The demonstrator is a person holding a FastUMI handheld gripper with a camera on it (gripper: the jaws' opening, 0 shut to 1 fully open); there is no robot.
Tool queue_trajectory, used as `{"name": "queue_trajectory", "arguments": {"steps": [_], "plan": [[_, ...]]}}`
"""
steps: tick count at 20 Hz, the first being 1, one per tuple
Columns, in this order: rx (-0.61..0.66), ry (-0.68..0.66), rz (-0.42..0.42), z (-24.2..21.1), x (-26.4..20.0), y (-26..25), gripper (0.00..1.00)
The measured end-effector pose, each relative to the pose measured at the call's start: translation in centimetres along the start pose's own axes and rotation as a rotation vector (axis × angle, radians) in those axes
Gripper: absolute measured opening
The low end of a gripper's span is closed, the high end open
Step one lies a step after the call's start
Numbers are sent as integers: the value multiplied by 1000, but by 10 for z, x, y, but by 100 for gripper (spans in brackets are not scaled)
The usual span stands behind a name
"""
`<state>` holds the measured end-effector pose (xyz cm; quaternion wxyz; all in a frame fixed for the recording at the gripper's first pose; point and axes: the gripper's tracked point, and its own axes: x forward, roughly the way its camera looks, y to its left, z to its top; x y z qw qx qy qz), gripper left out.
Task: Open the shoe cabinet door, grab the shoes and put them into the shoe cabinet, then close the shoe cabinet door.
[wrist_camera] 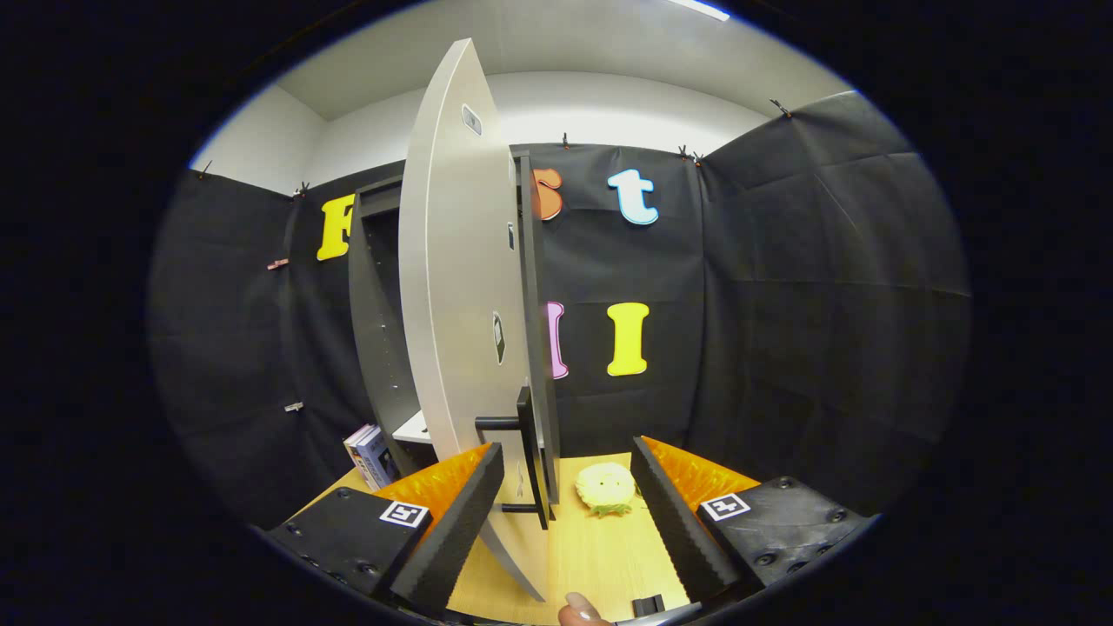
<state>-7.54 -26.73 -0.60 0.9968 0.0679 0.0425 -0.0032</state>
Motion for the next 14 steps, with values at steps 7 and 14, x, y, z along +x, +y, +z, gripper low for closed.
{"name": "queue_trajectory", "arguments": {"steps": [7,14], "plan": [[11,9,141,-7,16,55,98],[41,45,197,-21,37,114,98]]}}
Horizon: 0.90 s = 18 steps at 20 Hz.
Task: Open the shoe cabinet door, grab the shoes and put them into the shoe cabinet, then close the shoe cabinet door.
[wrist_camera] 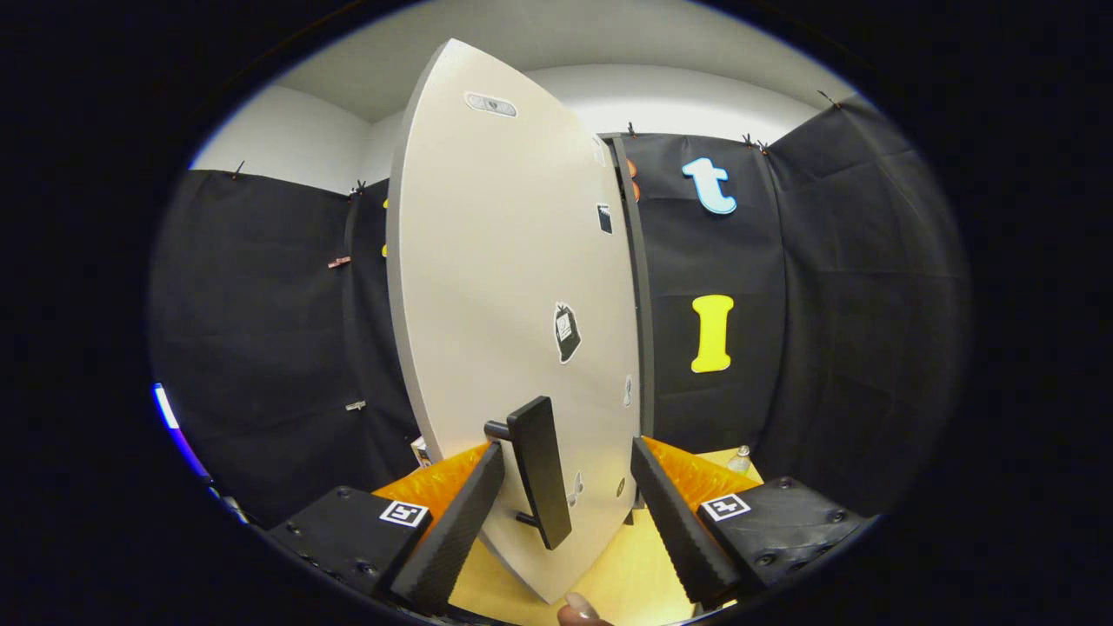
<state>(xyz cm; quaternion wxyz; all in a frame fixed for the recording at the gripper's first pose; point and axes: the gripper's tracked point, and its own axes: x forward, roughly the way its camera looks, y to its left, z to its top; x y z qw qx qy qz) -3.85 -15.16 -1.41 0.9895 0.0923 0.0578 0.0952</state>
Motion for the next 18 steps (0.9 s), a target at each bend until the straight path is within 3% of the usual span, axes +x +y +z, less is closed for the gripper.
{"name": "queue_trajectory", "arguments": {"steps": [11,18], "plan": [[-16,-2,45,-11,60,106,98],[-33,-26,49,-10,85,147,98]]}}
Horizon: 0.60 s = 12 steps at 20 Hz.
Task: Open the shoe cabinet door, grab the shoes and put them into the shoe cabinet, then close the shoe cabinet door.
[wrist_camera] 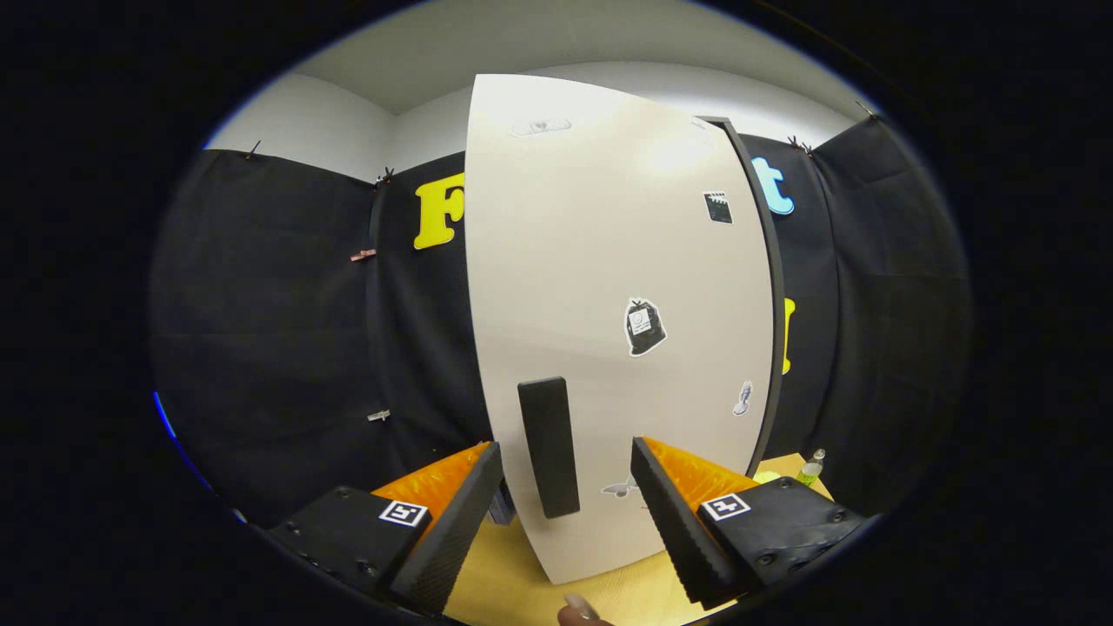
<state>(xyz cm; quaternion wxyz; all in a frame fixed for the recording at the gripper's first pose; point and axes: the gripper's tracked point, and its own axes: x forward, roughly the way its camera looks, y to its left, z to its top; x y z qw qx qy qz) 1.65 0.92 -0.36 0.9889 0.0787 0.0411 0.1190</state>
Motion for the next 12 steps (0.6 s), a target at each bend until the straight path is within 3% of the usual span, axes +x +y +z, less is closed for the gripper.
{"name": "queue_trajectory", "arguments": {"steps": [12], "plan": [[-49,-18,-82,5,5,12,99]]}}
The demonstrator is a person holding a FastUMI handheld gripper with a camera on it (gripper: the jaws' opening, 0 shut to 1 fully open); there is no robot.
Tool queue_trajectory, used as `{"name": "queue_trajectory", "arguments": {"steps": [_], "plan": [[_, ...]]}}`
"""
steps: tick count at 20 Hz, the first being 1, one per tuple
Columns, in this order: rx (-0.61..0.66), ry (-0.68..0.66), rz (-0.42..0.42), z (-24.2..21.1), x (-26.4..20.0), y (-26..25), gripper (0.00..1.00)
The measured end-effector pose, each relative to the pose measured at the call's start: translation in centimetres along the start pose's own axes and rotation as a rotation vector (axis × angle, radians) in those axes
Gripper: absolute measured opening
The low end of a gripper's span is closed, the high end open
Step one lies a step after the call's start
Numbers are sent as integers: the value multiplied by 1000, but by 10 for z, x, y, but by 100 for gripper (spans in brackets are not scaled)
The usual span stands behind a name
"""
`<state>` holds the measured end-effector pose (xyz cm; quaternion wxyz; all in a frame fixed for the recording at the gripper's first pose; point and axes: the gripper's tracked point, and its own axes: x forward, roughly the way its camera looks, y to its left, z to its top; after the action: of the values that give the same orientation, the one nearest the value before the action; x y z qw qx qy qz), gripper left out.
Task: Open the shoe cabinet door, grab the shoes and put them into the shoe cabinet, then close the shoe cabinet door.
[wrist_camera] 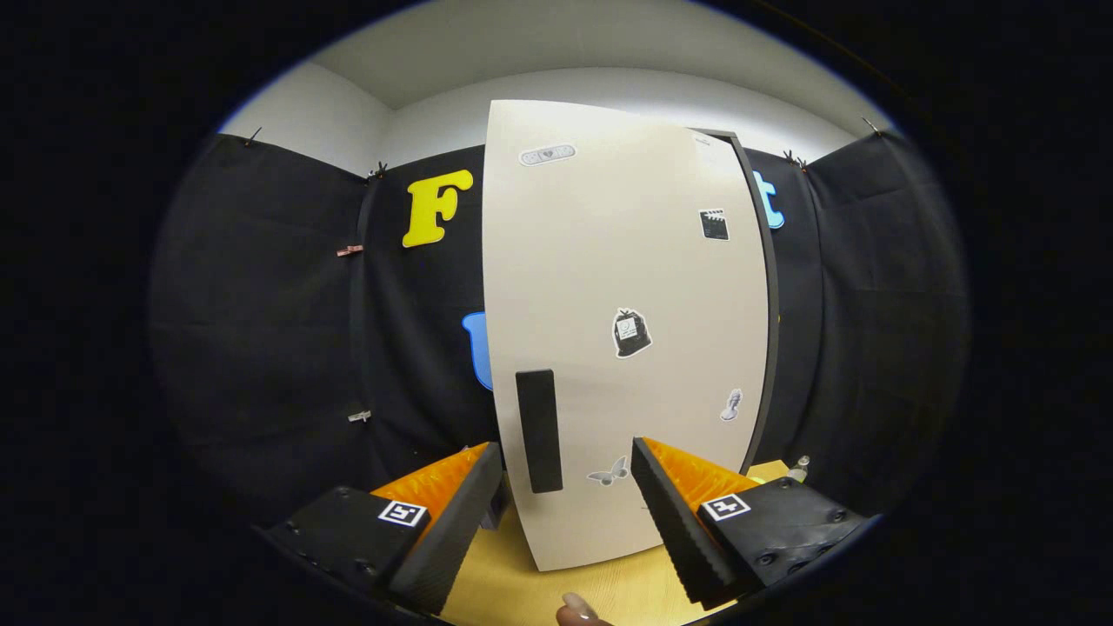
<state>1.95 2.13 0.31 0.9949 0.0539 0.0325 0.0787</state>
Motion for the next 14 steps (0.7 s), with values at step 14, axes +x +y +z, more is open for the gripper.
{"name": "queue_trajectory", "arguments": {"steps": [14], "plan": [[-32,-6,-11,2,-4,11,98]]}}
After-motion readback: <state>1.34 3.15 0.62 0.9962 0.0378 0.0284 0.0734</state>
